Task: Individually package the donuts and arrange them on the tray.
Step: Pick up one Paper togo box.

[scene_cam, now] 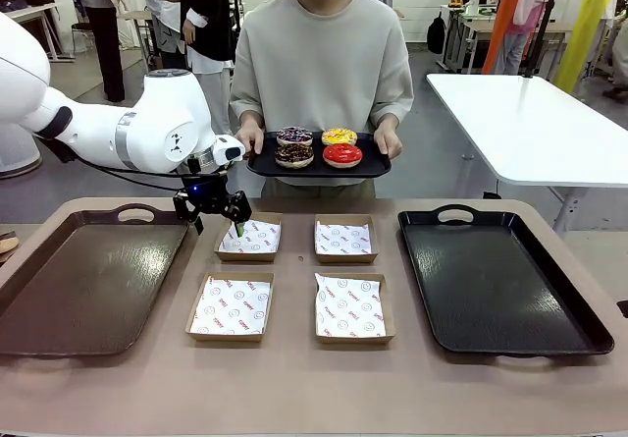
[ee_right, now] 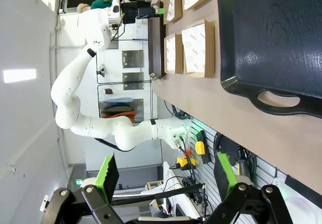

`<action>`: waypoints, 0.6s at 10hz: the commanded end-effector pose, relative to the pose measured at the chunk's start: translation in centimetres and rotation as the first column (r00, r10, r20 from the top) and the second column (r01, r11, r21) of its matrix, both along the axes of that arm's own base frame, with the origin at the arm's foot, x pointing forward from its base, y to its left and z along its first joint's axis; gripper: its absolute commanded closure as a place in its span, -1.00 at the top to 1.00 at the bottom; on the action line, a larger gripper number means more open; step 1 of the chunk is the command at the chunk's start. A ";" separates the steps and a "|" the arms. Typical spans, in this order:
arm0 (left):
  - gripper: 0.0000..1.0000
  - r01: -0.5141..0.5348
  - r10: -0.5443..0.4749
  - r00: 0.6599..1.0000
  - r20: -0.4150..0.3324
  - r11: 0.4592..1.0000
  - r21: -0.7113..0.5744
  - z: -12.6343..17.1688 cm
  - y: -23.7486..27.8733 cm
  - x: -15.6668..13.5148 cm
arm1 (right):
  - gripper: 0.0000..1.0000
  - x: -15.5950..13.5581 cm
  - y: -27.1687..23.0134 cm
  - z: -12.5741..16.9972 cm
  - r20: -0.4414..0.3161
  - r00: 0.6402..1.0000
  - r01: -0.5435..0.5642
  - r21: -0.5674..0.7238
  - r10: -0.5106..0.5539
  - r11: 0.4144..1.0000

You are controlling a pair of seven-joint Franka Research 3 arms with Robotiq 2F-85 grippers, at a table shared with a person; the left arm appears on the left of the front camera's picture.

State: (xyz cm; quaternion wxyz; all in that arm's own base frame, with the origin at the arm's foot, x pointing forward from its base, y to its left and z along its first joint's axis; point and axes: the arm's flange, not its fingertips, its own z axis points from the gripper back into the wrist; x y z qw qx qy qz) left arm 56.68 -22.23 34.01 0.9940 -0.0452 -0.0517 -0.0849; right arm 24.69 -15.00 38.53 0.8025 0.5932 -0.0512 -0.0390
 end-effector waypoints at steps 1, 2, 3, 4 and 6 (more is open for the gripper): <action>1.00 -0.002 0.002 1.000 0.001 1.000 0.000 0.1 0.2 0.1 | 1.00 0.0 0.0 0.1 0.002 1.000 -0.003 0.007 0.003 1.000; 1.00 -0.002 0.002 1.000 0.001 1.000 0.000 0.1 0.2 0.1 | 1.00 0.0 0.0 0.1 0.002 1.000 -0.003 0.007 0.003 1.000; 1.00 -0.002 0.002 1.000 0.001 1.000 0.000 0.1 0.2 0.1 | 1.00 0.0 0.0 0.1 0.002 1.000 -0.003 0.007 0.003 1.000; 1.00 0.000 0.000 1.000 0.000 1.000 0.000 0.0 0.0 0.0 | 1.00 0.0 0.0 0.1 0.002 1.000 -0.003 0.007 0.003 1.000; 1.00 -0.023 0.019 0.998 0.053 0.997 0.079 0.7 -0.7 0.6 | 1.00 0.0 0.0 0.1 0.002 1.000 -0.003 0.007 0.003 1.000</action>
